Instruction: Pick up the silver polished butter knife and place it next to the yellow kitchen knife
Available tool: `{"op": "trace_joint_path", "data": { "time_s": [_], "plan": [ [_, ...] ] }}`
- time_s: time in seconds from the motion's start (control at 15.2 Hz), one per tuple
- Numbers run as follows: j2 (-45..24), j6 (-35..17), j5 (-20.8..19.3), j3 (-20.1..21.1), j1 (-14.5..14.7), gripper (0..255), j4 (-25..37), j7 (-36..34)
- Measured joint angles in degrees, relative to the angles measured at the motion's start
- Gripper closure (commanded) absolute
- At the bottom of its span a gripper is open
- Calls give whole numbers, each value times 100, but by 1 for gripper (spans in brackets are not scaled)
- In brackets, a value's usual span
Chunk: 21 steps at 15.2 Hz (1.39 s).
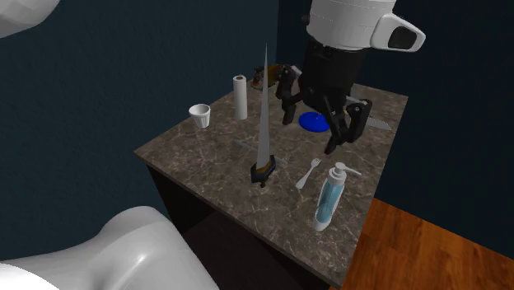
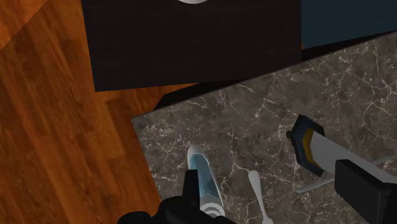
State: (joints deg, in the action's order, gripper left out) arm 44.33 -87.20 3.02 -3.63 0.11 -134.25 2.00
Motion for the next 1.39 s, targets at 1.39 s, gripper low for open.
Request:
{"op": "trace_joint_path", "data": {
  "time_s": [1.39],
  "plan": [
    [-1372, -3053, 1780, 2833, -306, 0, -1227, -4764]
  ]
}}
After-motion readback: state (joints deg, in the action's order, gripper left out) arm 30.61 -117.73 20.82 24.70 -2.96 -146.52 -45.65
